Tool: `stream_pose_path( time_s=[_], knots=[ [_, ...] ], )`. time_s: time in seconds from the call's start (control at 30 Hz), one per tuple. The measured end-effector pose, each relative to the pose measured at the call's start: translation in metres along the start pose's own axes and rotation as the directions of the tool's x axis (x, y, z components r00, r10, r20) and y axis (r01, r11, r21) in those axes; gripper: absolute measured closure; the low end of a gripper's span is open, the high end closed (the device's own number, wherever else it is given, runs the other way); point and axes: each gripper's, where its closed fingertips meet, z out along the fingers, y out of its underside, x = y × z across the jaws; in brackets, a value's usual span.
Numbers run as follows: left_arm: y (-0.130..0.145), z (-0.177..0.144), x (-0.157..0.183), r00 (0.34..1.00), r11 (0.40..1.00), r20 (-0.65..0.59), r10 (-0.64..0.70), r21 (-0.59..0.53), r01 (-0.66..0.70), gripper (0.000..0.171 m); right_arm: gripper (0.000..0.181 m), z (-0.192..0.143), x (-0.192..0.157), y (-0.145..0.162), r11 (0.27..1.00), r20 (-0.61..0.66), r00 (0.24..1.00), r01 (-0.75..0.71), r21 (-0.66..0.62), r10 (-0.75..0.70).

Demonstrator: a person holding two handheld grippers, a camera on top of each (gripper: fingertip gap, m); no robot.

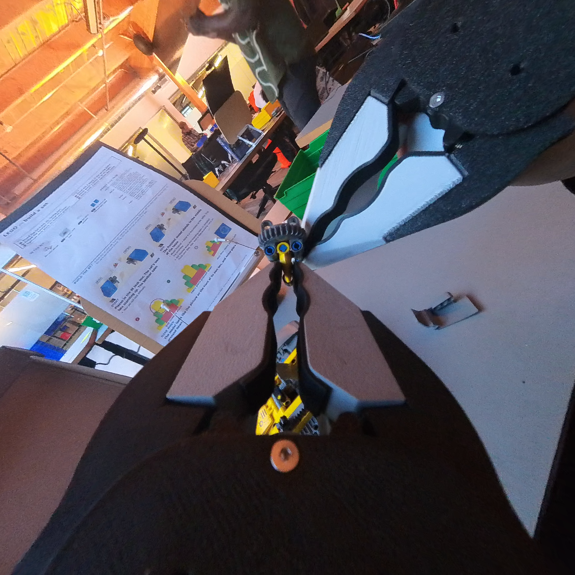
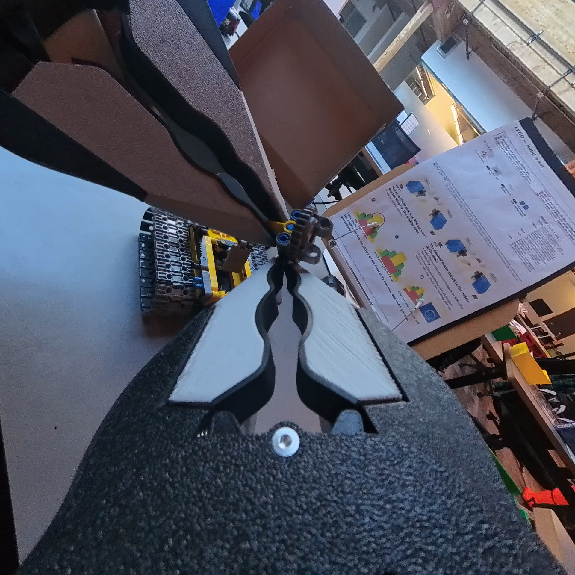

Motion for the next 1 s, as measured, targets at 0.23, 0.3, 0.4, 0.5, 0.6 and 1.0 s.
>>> stream_pose_path(
  time_s=[0.23, 0.3, 0.4, 0.5, 0.6, 1.0],
  knots=[
    [-0.013, -0.005, 0.001, 1.000, 0.996, 0.016, 0.013, 0.088, -0.014, 0.167, 0.181, 0.009, 0.006, 0.029, 0.986, -0.034, 0.999, 0.021, -0.163, -0.027],
    [-0.035, -0.019, -0.009, 0.998, 0.989, 0.063, 0.019, 0.145, -0.028, 0.167, 0.181, 0.020, 0.004, 0.064, 0.968, 0.011, 0.999, -0.029, -0.251, 0.032],
    [-0.026, -0.019, -0.018, 0.992, 0.986, -0.022, -0.123, 0.112, 0.124, 0.167, 0.181, 0.015, 0.003, 0.039, 0.967, 0.109, 0.962, -0.245, -0.072, 0.252],
    [-0.017, -0.021, -0.025, 0.934, 0.926, -0.151, -0.323, 0.152, 0.345, 0.167, 0.181, 0.005, 0.015, 0.019, 0.966, 0.107, 0.961, -0.259, 0.017, 0.256],
    [-0.021, -0.021, -0.022, 0.873, 0.873, -0.254, -0.417, 0.156, 0.463, 0.167, 0.181, -0.007, 0.016, 0.003, 0.971, 0.116, 0.970, -0.224, 0.085, 0.213],
    [-0.019, -0.016, -0.009, 0.717, 0.756, -0.413, -0.562, 0.096, 0.648, 0.167, 0.170, -0.026, 0.005, -0.032, 0.975, 0.140, 0.981, -0.153, 0.163, 0.131]
  ],
)
